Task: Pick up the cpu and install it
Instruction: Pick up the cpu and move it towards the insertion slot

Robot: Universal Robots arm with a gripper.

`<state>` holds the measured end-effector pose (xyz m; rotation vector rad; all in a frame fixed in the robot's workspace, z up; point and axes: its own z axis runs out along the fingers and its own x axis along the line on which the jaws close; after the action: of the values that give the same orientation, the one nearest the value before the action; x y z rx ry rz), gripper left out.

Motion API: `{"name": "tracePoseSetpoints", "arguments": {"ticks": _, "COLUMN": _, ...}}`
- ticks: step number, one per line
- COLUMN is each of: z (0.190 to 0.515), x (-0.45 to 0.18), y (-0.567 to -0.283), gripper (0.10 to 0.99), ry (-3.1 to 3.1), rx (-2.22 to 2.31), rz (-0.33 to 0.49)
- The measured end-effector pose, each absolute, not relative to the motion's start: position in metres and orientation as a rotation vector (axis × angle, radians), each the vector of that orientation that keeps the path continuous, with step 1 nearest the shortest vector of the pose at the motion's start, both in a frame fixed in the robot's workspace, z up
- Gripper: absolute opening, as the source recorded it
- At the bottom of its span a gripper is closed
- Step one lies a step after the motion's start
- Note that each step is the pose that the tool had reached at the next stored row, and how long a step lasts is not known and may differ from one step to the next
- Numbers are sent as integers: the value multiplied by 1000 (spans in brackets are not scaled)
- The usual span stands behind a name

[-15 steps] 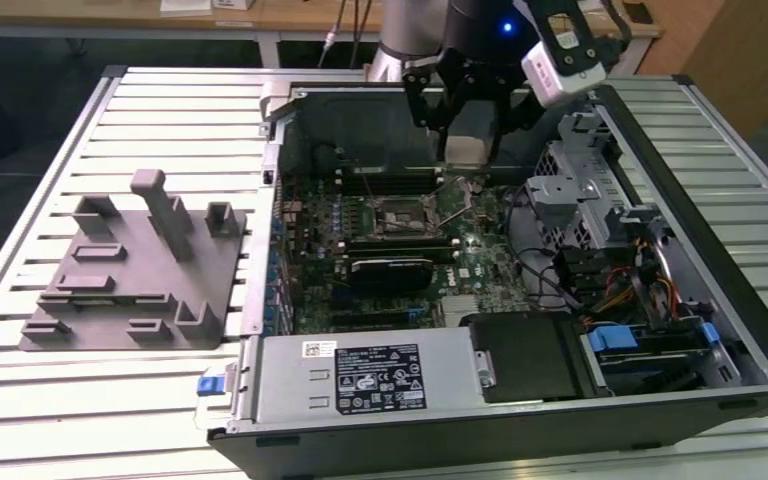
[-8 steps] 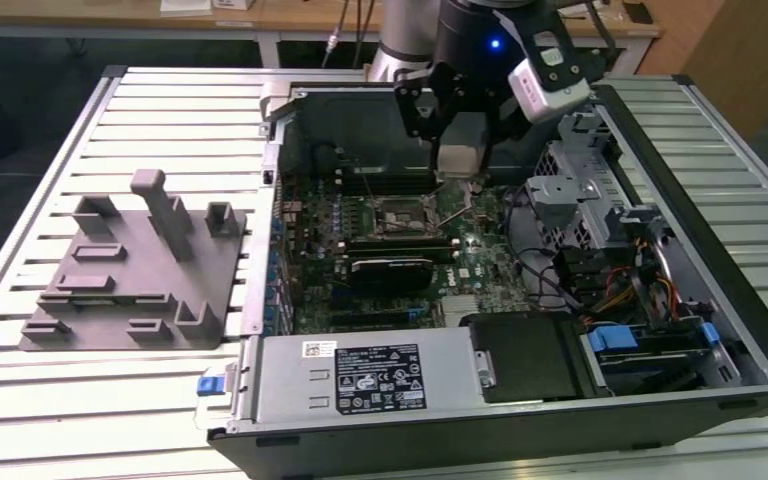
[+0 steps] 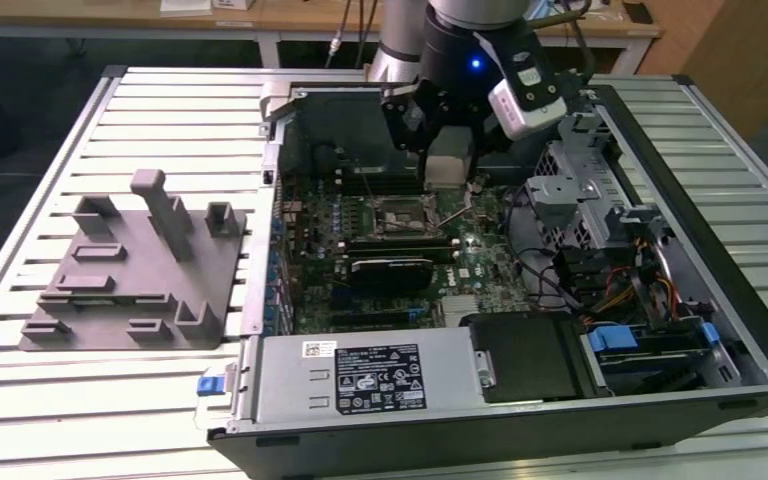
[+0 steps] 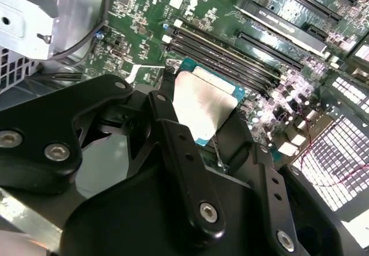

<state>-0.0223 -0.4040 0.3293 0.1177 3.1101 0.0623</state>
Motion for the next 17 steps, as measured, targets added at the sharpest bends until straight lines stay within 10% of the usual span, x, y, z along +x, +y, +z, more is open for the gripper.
{"name": "tracePoseSetpoints", "arguments": {"ticks": 17, "z": 298, "x": -30, "y": -401, "gripper": 541, "ry": 3110, "rx": 118, "rz": 58}}
